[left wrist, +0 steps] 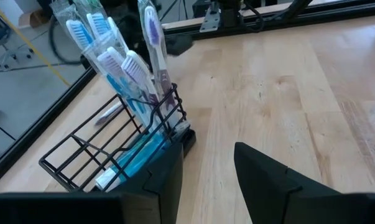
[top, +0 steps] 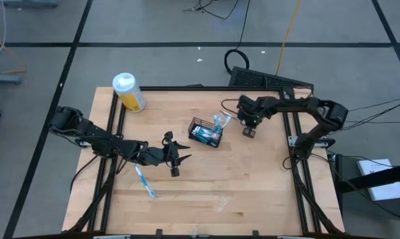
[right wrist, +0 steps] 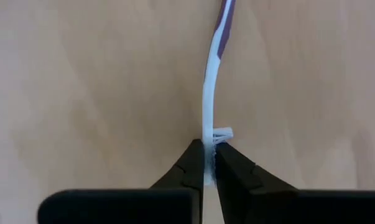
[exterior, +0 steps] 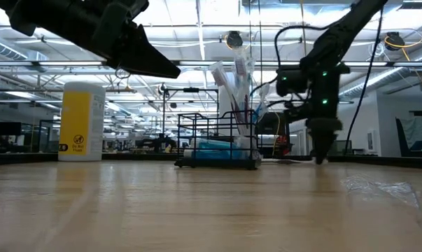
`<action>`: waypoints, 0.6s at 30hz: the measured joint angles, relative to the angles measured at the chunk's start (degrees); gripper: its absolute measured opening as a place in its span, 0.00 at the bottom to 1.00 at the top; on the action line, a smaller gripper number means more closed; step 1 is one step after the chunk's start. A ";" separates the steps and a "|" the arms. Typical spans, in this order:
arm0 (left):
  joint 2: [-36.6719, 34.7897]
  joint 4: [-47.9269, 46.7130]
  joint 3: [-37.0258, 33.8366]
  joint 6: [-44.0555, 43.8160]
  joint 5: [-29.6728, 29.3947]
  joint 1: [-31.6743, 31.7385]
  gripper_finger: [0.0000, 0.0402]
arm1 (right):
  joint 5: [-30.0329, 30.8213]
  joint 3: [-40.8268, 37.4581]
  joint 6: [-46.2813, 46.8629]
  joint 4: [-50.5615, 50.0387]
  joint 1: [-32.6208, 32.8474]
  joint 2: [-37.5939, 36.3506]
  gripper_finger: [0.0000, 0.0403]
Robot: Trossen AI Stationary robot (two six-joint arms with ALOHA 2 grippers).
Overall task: Pick & Place toothbrushing station
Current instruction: Put the purple toothbrush into the wire organizer
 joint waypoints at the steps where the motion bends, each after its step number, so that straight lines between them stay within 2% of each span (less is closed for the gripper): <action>1: 0.01 -0.14 0.00 0.02 0.00 0.00 0.38 | 0.45 -0.80 0.92 -1.28 0.32 -1.43 0.03; 9: 0.00 -0.37 0.00 0.00 0.00 0.00 0.38 | 1.75 -10.69 11.96 -3.21 8.31 -13.88 0.03; 13: 0.00 -0.38 0.00 -0.09 0.00 0.02 0.38 | 1.55 -13.39 19.05 -3.02 16.66 -17.86 0.03; 18: 0.00 -0.53 0.00 -0.63 0.02 0.00 0.38 | -1.34 -13.29 27.95 -2.98 27.86 -18.08 0.03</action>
